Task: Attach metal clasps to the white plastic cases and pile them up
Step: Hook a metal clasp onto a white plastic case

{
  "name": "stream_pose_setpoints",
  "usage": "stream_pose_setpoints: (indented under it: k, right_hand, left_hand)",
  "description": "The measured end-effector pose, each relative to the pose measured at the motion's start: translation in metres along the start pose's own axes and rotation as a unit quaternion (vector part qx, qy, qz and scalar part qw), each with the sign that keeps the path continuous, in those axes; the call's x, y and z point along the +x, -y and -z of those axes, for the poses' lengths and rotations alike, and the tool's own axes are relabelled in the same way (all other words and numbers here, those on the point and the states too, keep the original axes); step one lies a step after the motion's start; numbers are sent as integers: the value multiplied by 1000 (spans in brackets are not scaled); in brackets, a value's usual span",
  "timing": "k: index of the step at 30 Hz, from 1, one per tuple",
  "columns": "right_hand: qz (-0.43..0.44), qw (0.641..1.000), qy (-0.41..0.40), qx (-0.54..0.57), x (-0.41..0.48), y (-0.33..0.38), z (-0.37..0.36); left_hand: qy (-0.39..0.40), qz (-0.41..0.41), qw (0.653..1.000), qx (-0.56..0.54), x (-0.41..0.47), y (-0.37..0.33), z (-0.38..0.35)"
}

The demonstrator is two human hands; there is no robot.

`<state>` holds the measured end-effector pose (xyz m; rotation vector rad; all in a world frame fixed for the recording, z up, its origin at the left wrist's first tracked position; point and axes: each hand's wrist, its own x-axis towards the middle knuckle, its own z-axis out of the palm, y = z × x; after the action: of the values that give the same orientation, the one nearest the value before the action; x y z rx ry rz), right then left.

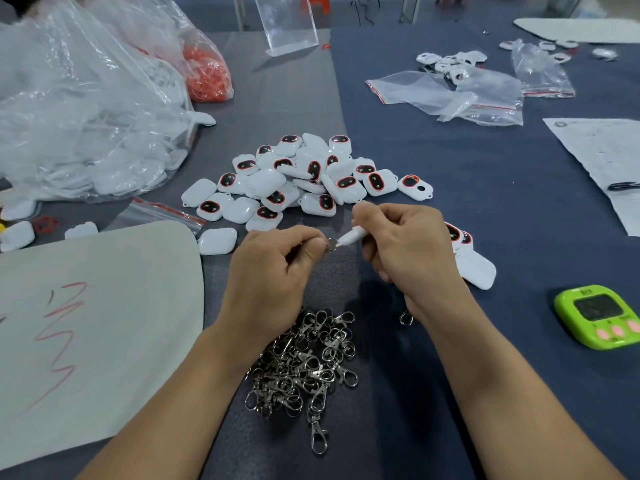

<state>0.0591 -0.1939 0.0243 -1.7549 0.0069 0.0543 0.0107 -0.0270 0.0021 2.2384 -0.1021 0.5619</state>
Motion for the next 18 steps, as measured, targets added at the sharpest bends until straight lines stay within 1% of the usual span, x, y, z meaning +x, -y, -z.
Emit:
stream_pose_setpoints:
  k: [2, 5, 10, 14, 16, 18]
  right_hand:
    - [6, 1000, 5, -9, -1, 1, -1]
    - [36, 998, 14, -43, -3, 2, -1]
    - [50, 992, 10, -118, -6, 4, 1]
    - [64, 988, 5, -138, -9, 5, 2]
    - [82, 981, -27, -173, -8, 3, 4]
    - [96, 966, -73, -230, -5, 2, 9]
  left_hand:
    - [20, 34, 998, -51, 1, 0, 0]
    - [27, 51, 994, -93, 2, -3, -1]
    - [25, 83, 988, -131, 2, -2, -2]
    - [15, 89, 987, -136, 2, -4, -1]
    - [9, 94, 989, -113, 1, -4, 0]
    - [-5, 95, 993, -66, 0, -2, 0]
